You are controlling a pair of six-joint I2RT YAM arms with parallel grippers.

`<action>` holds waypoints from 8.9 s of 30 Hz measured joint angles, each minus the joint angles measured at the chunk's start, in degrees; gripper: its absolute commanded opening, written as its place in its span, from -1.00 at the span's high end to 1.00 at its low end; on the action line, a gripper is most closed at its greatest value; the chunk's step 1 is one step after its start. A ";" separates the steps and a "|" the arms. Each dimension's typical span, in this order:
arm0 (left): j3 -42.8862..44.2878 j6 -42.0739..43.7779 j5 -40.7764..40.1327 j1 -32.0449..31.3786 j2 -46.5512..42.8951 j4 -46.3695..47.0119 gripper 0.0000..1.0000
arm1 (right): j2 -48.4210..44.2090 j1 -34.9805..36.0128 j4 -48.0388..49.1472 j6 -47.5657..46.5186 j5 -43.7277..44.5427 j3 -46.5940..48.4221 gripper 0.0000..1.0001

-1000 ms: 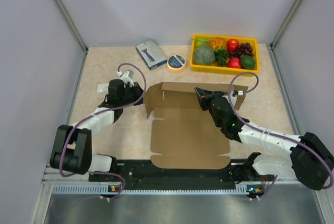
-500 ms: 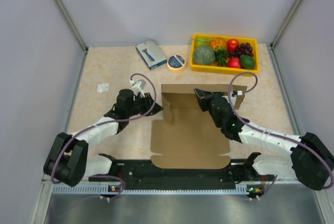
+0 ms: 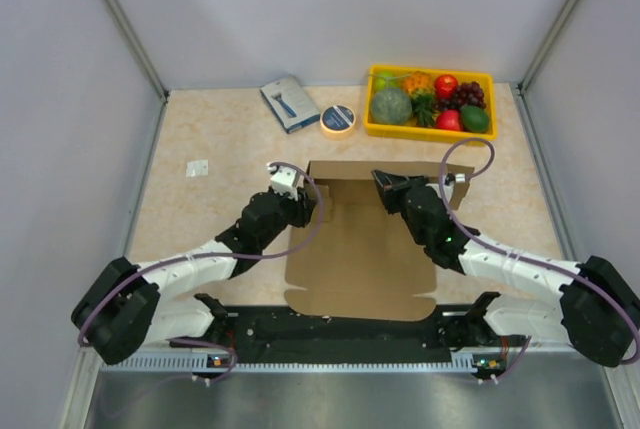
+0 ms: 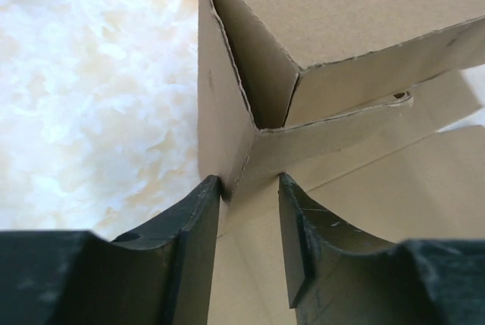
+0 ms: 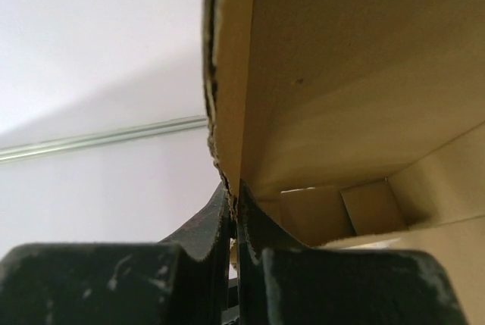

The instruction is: Fold the paper box

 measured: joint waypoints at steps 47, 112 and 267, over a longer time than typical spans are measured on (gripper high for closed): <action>4.39 7.61 -37.33 -9.94 20.81 21.09 0.47 | 3.32 6.03 -13.92 11.02 6.91 7.58 1.00; 19.41 -20.81 18.49 15.26 -2.49 -33.64 -0.64 | 5.60 1.42 -3.28 -2.12 -1.03 4.61 0.76; 0.72 4.13 -40.11 -6.05 17.00 20.26 1.00 | 25.16 -30.38 38.03 -50.14 -45.44 -12.96 0.52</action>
